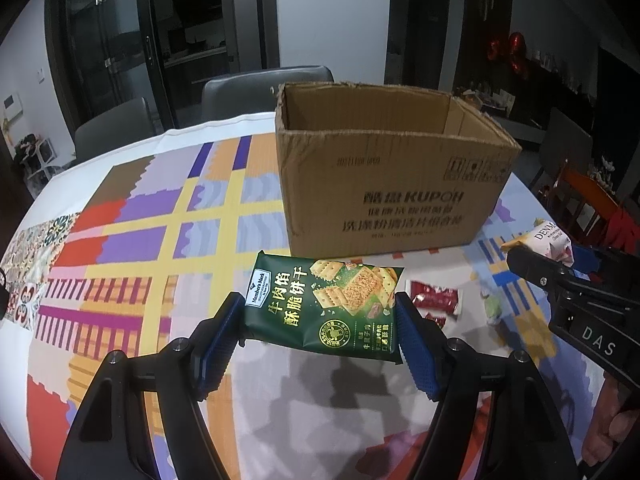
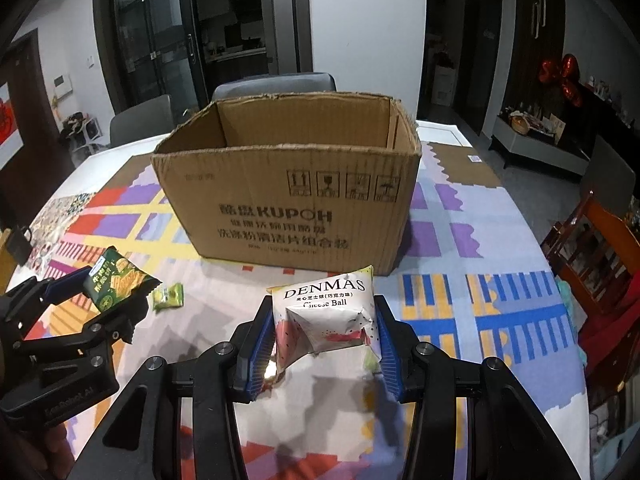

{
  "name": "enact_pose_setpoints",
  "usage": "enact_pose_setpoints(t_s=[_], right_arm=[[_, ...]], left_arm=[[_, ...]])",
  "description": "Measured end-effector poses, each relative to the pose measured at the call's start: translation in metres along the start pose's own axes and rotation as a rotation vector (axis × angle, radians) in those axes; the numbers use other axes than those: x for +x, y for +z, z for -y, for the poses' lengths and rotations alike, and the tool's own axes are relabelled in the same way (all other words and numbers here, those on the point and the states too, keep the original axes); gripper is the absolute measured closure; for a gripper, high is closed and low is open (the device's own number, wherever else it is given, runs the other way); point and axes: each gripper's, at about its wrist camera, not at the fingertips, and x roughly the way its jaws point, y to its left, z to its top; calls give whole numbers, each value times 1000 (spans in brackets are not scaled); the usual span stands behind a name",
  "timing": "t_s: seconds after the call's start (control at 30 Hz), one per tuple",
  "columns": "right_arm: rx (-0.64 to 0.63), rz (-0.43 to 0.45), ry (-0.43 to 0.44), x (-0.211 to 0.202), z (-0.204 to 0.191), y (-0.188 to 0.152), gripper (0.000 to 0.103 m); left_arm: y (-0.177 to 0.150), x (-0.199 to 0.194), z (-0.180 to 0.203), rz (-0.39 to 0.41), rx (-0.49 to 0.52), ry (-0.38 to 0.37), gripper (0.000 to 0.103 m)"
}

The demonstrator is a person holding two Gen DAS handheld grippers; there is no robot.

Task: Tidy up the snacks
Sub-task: 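Lift both held packets and carry them over the cardboard box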

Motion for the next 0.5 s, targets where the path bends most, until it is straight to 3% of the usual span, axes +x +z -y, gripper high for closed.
enact_pose_setpoints(t_s=[0.5], right_arm=[[17,46,5,-7,9,26,56]], left_arm=[[31,-9,7,49,13,-5,29]])
